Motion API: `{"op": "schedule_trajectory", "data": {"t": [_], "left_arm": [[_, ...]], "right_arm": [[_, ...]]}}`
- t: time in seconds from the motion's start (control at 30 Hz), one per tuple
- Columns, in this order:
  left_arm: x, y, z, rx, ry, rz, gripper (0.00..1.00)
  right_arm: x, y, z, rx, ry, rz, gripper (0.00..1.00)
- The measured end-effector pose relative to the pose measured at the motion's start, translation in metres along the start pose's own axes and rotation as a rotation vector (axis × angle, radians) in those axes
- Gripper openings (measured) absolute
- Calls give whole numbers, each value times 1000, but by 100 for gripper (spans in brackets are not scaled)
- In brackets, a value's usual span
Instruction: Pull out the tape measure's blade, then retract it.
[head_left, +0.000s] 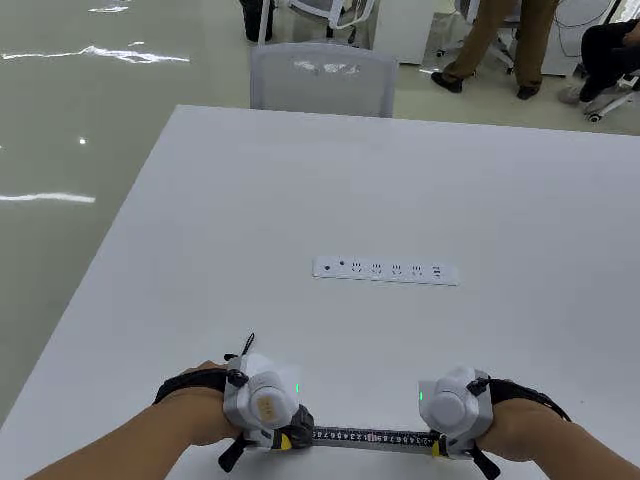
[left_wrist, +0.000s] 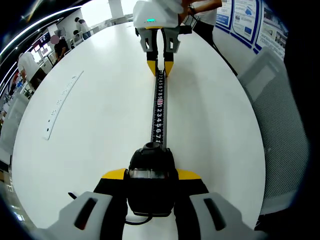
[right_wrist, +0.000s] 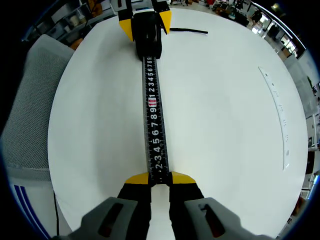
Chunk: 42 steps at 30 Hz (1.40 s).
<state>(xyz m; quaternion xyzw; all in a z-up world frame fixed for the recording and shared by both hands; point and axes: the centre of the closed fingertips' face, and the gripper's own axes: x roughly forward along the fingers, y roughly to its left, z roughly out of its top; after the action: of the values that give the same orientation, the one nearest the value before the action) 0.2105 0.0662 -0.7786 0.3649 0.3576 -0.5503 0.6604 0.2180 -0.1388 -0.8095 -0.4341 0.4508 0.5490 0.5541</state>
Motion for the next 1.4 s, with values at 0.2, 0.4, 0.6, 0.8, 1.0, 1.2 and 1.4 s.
{"op": "schedule_trajectory", "data": {"t": [0.2,0.4,0.6,0.8,1.0,1.2,1.4], "left_arm": [[1,1,-1,-1,-1,-2,30],[1,1,-1,1,-1,-2,30],[1,0,0,2,3,-6,30],[0,0,0,2,2,-4,30],[0,0,0,4,3,-5,30],[2,1,-1,4,4,-2,30],[1,1,-1,4,2,-1,30]], "right_arm": [[0,0,-6,6,2,0,11],[-4,0,-18,12,4,-3,11],[0,-3,-25,15,11,-4,11],[-4,1,-30,20,19,-5,12],[-2,1,-30,27,11,-6,12],[-3,1,-30,24,11,-1,12],[-2,1,-29,13,5,2,13]]}}
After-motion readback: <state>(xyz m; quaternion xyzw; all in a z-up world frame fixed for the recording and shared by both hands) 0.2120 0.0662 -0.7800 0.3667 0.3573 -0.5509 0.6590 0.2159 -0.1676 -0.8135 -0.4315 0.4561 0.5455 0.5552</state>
